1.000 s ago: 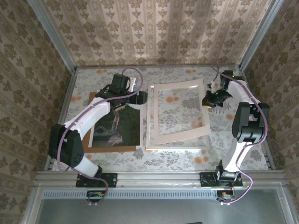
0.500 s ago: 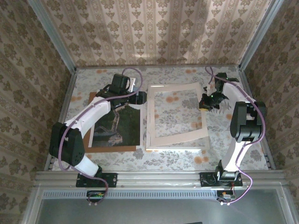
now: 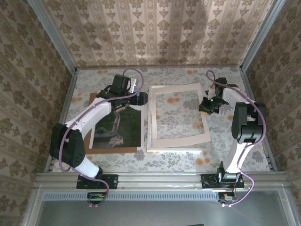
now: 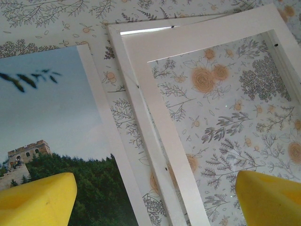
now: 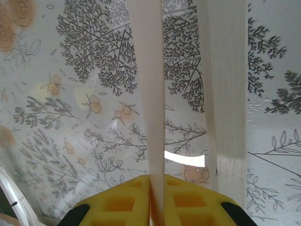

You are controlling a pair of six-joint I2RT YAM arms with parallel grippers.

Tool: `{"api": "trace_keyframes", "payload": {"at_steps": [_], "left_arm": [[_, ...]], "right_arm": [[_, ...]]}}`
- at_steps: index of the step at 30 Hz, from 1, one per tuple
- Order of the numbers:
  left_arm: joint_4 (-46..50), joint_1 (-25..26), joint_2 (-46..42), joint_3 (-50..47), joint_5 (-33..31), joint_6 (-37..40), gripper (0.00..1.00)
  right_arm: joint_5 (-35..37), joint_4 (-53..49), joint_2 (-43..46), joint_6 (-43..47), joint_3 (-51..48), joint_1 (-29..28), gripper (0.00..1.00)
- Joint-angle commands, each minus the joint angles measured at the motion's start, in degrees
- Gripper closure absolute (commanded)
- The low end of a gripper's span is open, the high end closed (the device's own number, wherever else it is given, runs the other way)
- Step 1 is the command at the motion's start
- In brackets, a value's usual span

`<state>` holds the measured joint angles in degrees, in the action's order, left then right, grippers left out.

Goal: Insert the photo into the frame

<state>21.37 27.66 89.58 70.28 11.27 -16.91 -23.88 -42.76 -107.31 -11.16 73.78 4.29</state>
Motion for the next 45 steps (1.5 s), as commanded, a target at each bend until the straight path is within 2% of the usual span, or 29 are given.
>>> {"api": "trace_keyframes", "payload": {"at_steps": [1,7,13,20,28,32,34,36,39,42,45], "left_arm": [[1.31,-0.41,0.6,0.11,-0.54,0.87,0.11],[1.4,-0.43,0.33,0.04,-0.63,0.74,0.11],[1.46,-0.42,-0.15,-0.2,-0.56,0.83,0.11],[1.66,-0.41,-1.01,-1.0,-1.44,1.0,0.11],[1.84,-1.07,-1.45,-2.04,-2.55,0.78,0.11],[2.45,-1.12,-2.07,-2.56,-3.6,0.48,0.11],[2.59,-3.21,-2.54,-3.01,-4.41,0.01,0.11],[3.07,-4.5,-3.3,-3.78,-5.65,-0.85,0.11],[4.86,-9.32,-4.61,-5.6,-8.01,-3.34,0.12],[5.24,-16.51,-5.31,-8.63,-9.57,-5.18,0.12],[4.41,-24.59,-5.04,-10.65,-9.95,-6.36,0.11]], "right_arm": [[1.28,2.77,1.83,-3.2,-1.61,-0.93,0.83],[3.64,3.29,4.24,-4.89,-2.94,-0.96,0.75],[4.54,4.77,3.17,-5.47,-3.81,-1.29,0.61],[8.81,3.3,3.66,-4.62,-3.0,-2.92,0.47],[16.45,-0.28,3.93,-2.86,-1.03,-4.51,0.4],[19.58,-0.27,5.79,-2.54,-0.83,-5.38,0.33],[20.47,0.08,6.92,-2.19,-0.71,-6.63,0.34],[21.11,2.17,8.86,-1.44,-1.36,-10.64,0.35],[16.6,10.33,11.44,-1.77,-3.56,-21.44,0.32],[14.68,22.06,9.8,-8.08,-4.39,-32.57,0.21],[16.36,29.03,4.43,-15.25,-0.76,-41.5,0.18]]}}
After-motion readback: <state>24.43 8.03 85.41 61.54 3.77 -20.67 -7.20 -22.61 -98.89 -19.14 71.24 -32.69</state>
